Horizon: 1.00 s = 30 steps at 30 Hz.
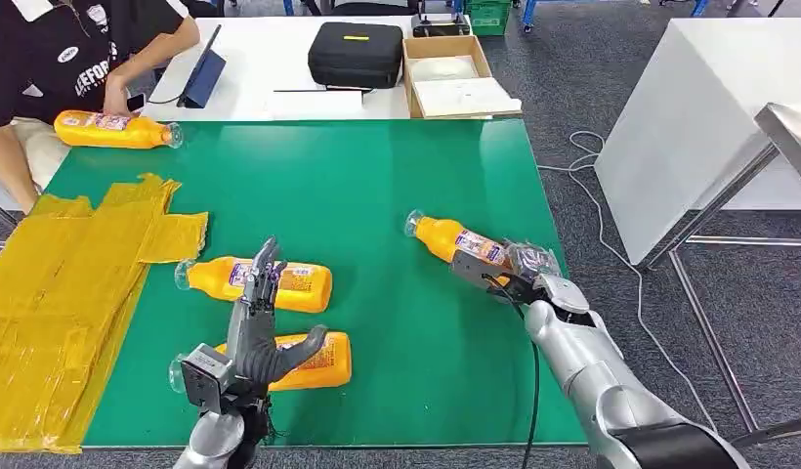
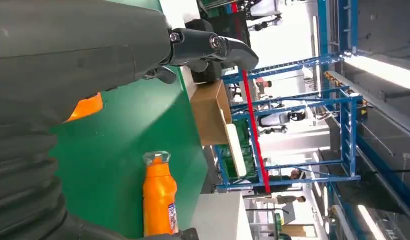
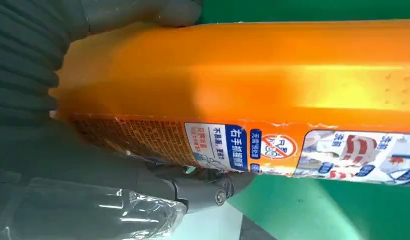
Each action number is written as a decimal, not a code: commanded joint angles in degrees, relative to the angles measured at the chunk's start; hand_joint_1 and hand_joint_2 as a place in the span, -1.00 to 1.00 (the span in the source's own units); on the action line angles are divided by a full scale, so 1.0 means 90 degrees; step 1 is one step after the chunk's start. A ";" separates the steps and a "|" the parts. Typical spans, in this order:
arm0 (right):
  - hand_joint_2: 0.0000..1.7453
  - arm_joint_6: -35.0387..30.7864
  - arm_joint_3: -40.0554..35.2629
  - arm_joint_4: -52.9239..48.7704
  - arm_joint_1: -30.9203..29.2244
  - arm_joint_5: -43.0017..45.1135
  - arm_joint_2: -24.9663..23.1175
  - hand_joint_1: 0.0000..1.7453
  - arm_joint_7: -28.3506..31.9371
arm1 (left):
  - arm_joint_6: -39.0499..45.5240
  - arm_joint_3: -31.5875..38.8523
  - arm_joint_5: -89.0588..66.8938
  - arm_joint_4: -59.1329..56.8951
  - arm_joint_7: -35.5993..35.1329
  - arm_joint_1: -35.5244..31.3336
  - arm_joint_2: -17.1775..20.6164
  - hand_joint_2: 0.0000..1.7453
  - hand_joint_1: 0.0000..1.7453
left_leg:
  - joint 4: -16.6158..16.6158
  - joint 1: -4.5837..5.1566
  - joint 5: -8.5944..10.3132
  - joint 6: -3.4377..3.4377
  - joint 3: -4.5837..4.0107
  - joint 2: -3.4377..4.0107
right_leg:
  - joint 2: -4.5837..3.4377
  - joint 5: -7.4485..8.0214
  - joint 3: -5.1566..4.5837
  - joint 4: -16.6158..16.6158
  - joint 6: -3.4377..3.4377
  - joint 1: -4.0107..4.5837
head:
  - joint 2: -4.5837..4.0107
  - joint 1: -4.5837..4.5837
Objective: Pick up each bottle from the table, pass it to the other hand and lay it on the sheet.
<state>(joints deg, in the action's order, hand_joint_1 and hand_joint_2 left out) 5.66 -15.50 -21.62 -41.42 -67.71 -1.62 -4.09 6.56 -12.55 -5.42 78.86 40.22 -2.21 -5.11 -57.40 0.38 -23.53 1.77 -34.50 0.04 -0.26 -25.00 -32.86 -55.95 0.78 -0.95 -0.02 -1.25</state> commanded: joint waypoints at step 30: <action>1.00 -0.4602 -0.1497 -0.4223 0.2728 0.5873 -0.0921 1.00 0.4899 | -0.0270 -0.0974 -0.1053 0.0684 -0.0489 -0.0099 0.0003 1.00 -1.00 | 0.0002 -0.0007 -0.0002 -0.0024 -0.0036 -0.0027 | 0.0024 -0.0004 -0.0029 0.0001 -0.0013 0.0007 | 0.0000 0.0000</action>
<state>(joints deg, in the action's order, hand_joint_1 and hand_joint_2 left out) -37.02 -16.22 -68.85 -10.94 -18.12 -9.86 39.54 6.88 -14.71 -13.36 86.36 38.47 3.05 -4.85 -57.34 0.36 -23.56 1.71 -34.86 -0.20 -0.08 -25.05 -33.18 -55.95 0.74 -0.93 -0.02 -1.25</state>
